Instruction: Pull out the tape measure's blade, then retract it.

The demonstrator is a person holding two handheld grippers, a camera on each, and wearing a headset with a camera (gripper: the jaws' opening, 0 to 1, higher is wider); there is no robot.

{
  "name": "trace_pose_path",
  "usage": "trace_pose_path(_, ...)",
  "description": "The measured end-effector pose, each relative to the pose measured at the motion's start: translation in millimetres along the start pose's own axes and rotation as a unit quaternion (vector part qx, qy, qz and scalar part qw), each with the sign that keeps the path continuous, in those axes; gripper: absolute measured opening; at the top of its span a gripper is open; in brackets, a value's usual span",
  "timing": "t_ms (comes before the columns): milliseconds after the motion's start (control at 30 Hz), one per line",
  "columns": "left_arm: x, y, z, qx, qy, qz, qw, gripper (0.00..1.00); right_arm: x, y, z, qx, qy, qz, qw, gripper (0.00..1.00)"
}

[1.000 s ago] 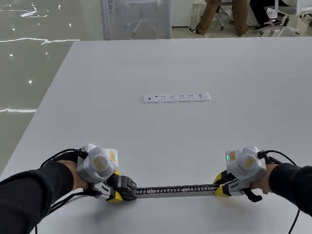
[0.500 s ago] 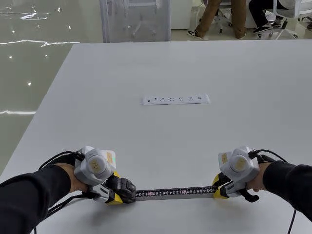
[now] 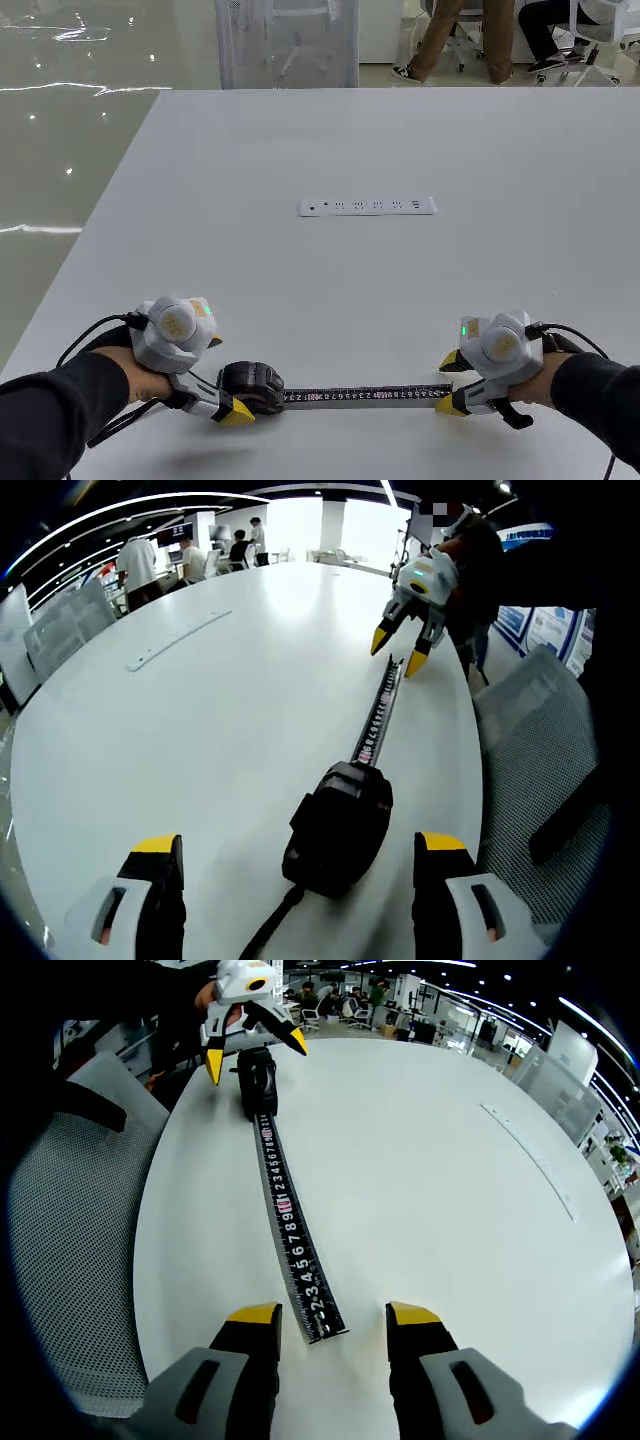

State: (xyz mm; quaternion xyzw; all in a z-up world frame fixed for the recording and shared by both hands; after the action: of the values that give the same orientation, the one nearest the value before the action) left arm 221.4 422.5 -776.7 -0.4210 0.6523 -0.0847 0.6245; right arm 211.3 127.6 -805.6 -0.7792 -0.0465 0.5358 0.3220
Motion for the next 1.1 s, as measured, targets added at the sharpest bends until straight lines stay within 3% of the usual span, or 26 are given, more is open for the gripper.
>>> trace_pose_path(33, -2.3, 0.7, 3.0, -0.004, -0.012, -0.007, 0.9999, 1.00, -1.9, 0.2, -0.6, 0.012, 0.005, -0.002, 0.9999, 0.41)
trace_pose_path(100, -11.6, 3.3, 9.5, -0.007, -0.041, -0.020, 0.9989, 1.00, -7.6, 2.2, 1.7, 0.037, 0.004, -0.004, 0.9993, 0.44)
trace_pose_path(133, -12.9, 0.1, 7.5, -0.024, -0.034, -0.055, 0.9976, 1.00, -11.3, 4.2, 2.4, 0.052, 0.006, -0.004, 0.9986, 0.44)
trace_pose_path(167, -14.9, 1.3, 5.2, -0.049, -0.025, -0.072, 0.9959, 1.00, -13.6, 5.3, 1.5, 0.058, 0.012, -0.007, 0.9982, 0.44)
trace_pose_path(233, -20.9, 10.8, 5.7, -0.085, -0.028, -0.088, 0.9921, 1.00, -20.5, 6.1, 0.8, 0.075, 0.026, -0.022, 0.9966, 0.47)
trace_pose_path(267, -23.0, 13.9, 6.7, -0.085, -0.032, -0.094, 0.9915, 1.00, -23.4, 6.2, 0.8, 0.086, 0.032, -0.028, 0.9954, 0.50)
trace_pose_path(333, -29.0, 23.8, 6.8, -0.073, -0.051, -0.089, 0.9920, 1.00, -30.0, 8.7, 0.3, 0.104, 0.047, -0.037, 0.9928, 0.55)
trace_pose_path(433, -35.5, 29.7, -0.1, -0.094, -0.056, -0.105, 0.9884, 1.00, -38.8, 15.5, 3.4, 0.105, 0.064, -0.044, 0.9914, 0.59)
trace_pose_path(500, -40.8, 31.8, -4.0, -0.079, -0.075, -0.111, 0.9879, 1.00, -44.6, 19.2, 6.1, 0.118, 0.072, -0.049, 0.9891, 0.63)
trace_pose_path(600, -43.7, 38.2, -8.0, -0.088, -0.075, -0.119, 0.9861, 1.00, -53.5, 23.9, 14.4, 0.133, 0.075, -0.052, 0.9868, 0.65)
trace_pose_path(700, -43.6, 48.1, -21.0, -0.096, -0.070, -0.117, 0.9859, 0.98, -61.9, 28.1, 16.0, 0.153, 0.089, -0.063, 0.9822, 0.69)
trace_pose_path(767, -47.6, 52.3, -22.1, -0.100, -0.079, -0.134, 0.9828, 1.00, -74.0, 27.4, 12.9, 0.167, 0.118, -0.082, 0.9755, 0.72)
trace_pose_path(800, -50.7, 53.3, -22.6, -0.106, -0.083, -0.142, 0.9807, 1.00, -78.1, 28.6, 15.2, 0.170, 0.117, -0.084, 0.9749, 0.74)
trace_pose_path(867, -60.5, 52.9, -24.2, -0.128, -0.093, -0.170, 0.9727, 1.00, -88.1, 34.1, 15.6, 0.174, 0.132, -0.088, 0.9718, 0.77)
trace_pose_path(933, -68.3, 54.1, -24.5, -0.134, -0.101, -0.185, 0.9683, 1.00, -96.4, 40.1, 15.0, 0.181, 0.142, -0.091, 0.9689, 0.81)
trace_pose_path(1033, -77.1, 55.8, -29.6, -0.134, -0.112, -0.191, 0.9659, 1.00, -110.0, 49.3, 16.5, 0.189, 0.154, -0.096, 0.9651, 0.85)
trace_pose_path(1100, -82.2, 60.7, -31.1, -0.132, -0.123, -0.182, 0.9666, 1.00, -116.8, 58.4, 18.8, 0.192, 0.158, -0.095, 0.9639, 0.86)
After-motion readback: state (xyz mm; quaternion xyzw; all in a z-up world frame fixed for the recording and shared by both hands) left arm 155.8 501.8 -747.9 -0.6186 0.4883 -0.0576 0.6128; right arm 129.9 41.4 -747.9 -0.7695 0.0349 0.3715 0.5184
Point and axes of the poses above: the centre of the closed fingertips' face, and the gripper's own axes: x roughly forward along the fingers, z roughly to its left, y roughly out of its underside, the point moved 1 cm from there along -x, roughly backward along the fingers, and after that the axes turned 12 degrees about y, right-handed, at the moved point
